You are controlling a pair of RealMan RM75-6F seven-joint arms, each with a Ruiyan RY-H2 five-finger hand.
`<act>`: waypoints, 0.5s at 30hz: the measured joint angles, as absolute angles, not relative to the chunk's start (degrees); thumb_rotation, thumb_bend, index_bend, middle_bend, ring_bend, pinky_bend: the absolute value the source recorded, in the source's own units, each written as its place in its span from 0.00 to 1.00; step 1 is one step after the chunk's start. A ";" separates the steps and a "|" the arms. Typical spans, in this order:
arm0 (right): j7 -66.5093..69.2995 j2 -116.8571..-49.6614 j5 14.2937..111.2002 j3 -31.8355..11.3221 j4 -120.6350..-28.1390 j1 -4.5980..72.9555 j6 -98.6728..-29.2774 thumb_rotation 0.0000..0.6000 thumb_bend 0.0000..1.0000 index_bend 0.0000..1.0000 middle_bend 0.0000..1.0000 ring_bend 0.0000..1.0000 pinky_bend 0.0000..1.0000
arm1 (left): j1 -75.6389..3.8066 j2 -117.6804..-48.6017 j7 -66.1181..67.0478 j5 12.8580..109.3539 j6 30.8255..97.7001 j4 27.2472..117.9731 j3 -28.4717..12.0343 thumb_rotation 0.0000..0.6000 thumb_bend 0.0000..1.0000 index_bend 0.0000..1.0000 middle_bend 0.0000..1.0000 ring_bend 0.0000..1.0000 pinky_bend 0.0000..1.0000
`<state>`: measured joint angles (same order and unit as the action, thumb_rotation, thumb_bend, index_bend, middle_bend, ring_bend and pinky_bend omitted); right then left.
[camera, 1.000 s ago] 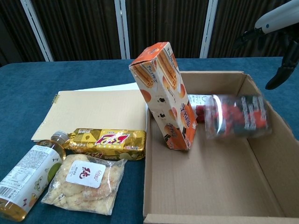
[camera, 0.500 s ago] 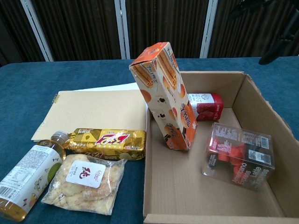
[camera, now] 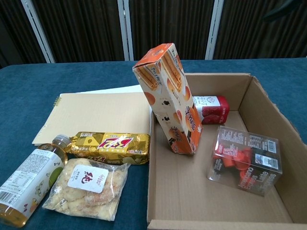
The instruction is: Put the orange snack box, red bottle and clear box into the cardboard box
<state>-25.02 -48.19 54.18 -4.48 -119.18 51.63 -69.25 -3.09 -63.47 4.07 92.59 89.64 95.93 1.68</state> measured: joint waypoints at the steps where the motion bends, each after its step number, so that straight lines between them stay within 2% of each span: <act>1: -23.19 -48.42 56.71 -4.04 -118.22 50.00 -70.30 1.00 0.00 0.00 0.00 0.00 0.00 | -3.16 -63.52 4.25 92.57 89.50 95.98 1.64 0.89 0.02 0.00 0.00 0.00 0.00; 5: -16.25 -50.75 67.49 -1.29 -112.24 41.44 -77.16 1.00 0.00 0.00 0.00 0.00 0.00 | -3.55 -63.65 4.64 92.21 88.56 96.31 1.45 0.89 0.02 0.00 0.00 0.00 0.00; 8: -13.79 -54.42 71.96 1.08 -107.48 36.23 -81.79 1.00 0.00 0.00 0.00 0.00 0.00 | -3.72 -63.73 4.76 92.32 88.41 96.34 1.32 0.89 0.02 0.00 0.00 0.00 0.00; 15: -14.37 -62.61 74.81 3.22 -103.07 27.95 -90.26 1.00 0.00 0.00 0.00 0.00 0.00 | -4.23 -63.79 4.91 91.79 87.13 96.37 1.11 0.90 0.02 0.00 0.00 0.00 0.00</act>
